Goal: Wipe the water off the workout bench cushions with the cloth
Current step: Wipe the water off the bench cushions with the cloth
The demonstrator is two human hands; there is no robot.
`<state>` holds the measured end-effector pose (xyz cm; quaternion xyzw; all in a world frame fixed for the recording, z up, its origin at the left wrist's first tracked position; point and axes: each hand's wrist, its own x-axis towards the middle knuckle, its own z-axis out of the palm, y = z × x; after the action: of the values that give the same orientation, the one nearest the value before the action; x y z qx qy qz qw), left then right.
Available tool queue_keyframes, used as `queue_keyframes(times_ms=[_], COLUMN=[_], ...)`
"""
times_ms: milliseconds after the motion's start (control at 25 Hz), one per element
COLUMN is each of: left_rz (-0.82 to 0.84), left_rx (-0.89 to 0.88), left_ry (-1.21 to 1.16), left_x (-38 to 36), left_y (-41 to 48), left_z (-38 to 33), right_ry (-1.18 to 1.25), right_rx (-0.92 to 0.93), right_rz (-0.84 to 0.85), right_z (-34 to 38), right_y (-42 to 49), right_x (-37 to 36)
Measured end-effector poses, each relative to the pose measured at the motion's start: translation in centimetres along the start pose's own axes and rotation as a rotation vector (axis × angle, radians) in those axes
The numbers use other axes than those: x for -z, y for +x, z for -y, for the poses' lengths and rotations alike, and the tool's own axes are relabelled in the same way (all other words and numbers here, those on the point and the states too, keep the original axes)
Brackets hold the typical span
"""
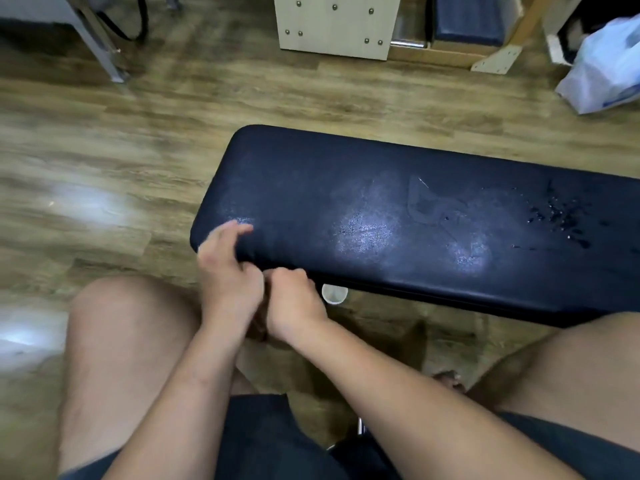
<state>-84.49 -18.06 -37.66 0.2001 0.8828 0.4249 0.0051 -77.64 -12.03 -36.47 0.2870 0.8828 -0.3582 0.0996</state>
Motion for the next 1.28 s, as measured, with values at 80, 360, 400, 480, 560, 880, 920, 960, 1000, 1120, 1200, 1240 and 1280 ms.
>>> queue_keyframes(times_ms=[80, 360, 400, 480, 560, 880, 920, 960, 1000, 1120, 1200, 1240, 1280], left_rz=[-0.081, 0.525, 0.495, 0.428, 0.431, 0.49, 0.482, 0.472, 0.458, 0.466, 0.561, 0.573, 0.647], left_rx=[-0.01, 0.035, 0.029, -0.026, -0.057, 0.058, 0.04, 0.006, -0.041, -0.152, -0.191, -0.2, -0.178], left_ry=[0.061, 0.446, 0.427, 0.44, 0.516, 0.685, 0.67, 0.654, 0.636, 0.582, 0.651, 0.65, 0.669], left_x=[1.8, -0.9, -0.8, -0.4, -0.1, -0.2, -0.5, -0.7, -0.9, -1.8, -2.2, -2.3, -2.2], left_y=[1.3, -0.7, -0.5, -0.2, -0.5, -0.2, -0.2, -0.4, -0.6, -1.3, -1.6, -1.6, -1.4], left_z=[0.4, 0.4, 0.6, 0.9, 1.5, -0.7, -0.9, -1.1, -1.2, -1.4, -1.2, -0.8, -0.6], right_ry=[0.177, -0.236, -0.271, -0.286, -0.178, -0.122, -0.184, -0.23, -0.279, -0.304, -0.156, -0.141, -0.146], right_rx=[-0.052, -0.596, -0.622, -0.457, -0.211, -0.133, -0.248, -0.41, -0.583, -0.761, -0.562, -0.477, -0.363], right_rz=[-0.096, -0.632, -0.644, -0.612, -0.419, -0.4, -0.488, -0.548, -0.6, -0.729, -0.703, -0.628, -0.527], right_z=[-1.8, -17.1, -16.4, -11.6, -3.6, -5.9, -10.0, -13.6, -16.6, -17.8, -10.2, -5.7, -0.7], right_y=[-1.4, 0.8, 1.4, 3.8, 6.8, 9.1, 8.1, 6.8, 5.8, 6.7, 10.3, 12.0, 13.2], right_x=[1.9, 18.2, 17.5, 12.8, 6.7, 9.2, 12.5, 15.7, 18.5, 19.0, 13.6, 10.3, 6.7])
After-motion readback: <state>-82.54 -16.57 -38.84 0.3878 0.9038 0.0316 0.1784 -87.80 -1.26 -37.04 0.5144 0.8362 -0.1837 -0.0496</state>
